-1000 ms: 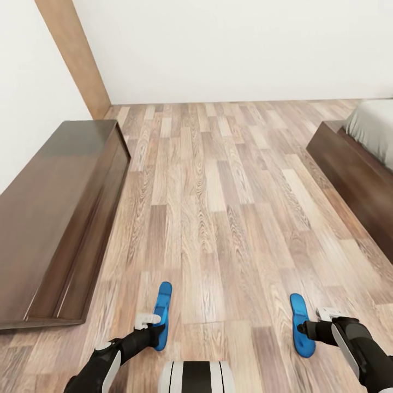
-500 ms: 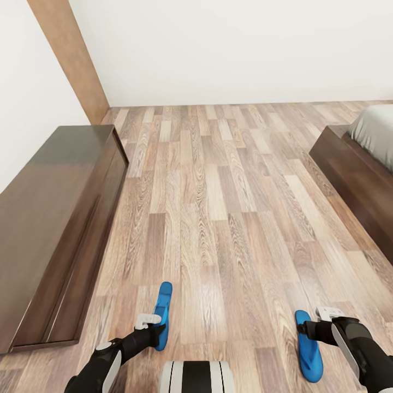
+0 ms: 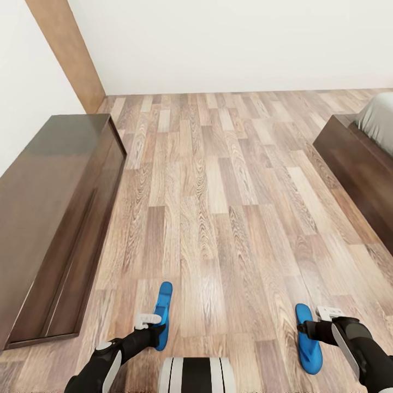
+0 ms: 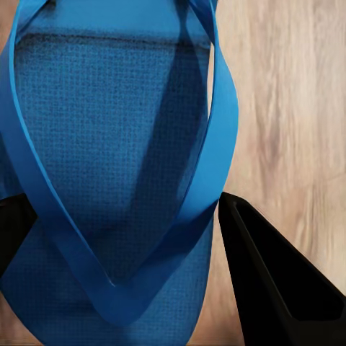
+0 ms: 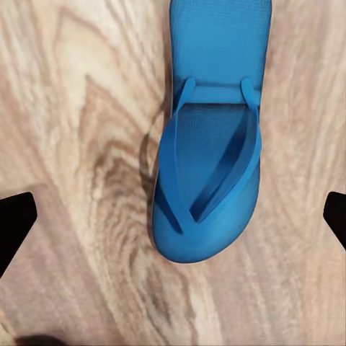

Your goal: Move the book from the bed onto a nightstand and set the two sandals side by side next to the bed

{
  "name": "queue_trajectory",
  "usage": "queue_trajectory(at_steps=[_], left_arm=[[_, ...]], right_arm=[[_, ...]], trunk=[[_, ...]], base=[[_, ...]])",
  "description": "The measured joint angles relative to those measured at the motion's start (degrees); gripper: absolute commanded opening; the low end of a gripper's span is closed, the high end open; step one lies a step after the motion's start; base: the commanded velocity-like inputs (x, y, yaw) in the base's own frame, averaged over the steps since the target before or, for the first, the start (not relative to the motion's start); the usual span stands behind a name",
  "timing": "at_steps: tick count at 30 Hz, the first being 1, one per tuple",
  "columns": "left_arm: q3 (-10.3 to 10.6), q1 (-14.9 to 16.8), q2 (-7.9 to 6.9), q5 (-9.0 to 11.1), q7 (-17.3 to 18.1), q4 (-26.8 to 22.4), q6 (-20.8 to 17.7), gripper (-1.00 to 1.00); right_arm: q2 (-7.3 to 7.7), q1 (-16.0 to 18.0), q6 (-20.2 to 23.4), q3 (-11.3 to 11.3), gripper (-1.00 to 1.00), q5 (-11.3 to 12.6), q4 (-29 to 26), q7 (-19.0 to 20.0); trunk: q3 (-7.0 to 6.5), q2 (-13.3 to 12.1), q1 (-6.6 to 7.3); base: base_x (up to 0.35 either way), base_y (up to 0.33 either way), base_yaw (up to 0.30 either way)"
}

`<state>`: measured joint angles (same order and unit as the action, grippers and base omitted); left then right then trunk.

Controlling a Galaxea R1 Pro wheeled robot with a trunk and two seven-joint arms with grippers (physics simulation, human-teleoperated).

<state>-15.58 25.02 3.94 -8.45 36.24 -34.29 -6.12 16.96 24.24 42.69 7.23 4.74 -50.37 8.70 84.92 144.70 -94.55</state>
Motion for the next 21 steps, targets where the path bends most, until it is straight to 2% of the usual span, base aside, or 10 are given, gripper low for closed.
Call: queue_trajectory(at_steps=[21], left_arm=[[0.0,0.0,0.0,0.0,0.0,0.0,0.0,-1.0]], right_arm=[[0.0,0.0,0.0,0.0,1.0,0.0,0.0,0.0]], trunk=[[4.66,0.3,-0.54]], base=[[0.0,0.0,0.0]])
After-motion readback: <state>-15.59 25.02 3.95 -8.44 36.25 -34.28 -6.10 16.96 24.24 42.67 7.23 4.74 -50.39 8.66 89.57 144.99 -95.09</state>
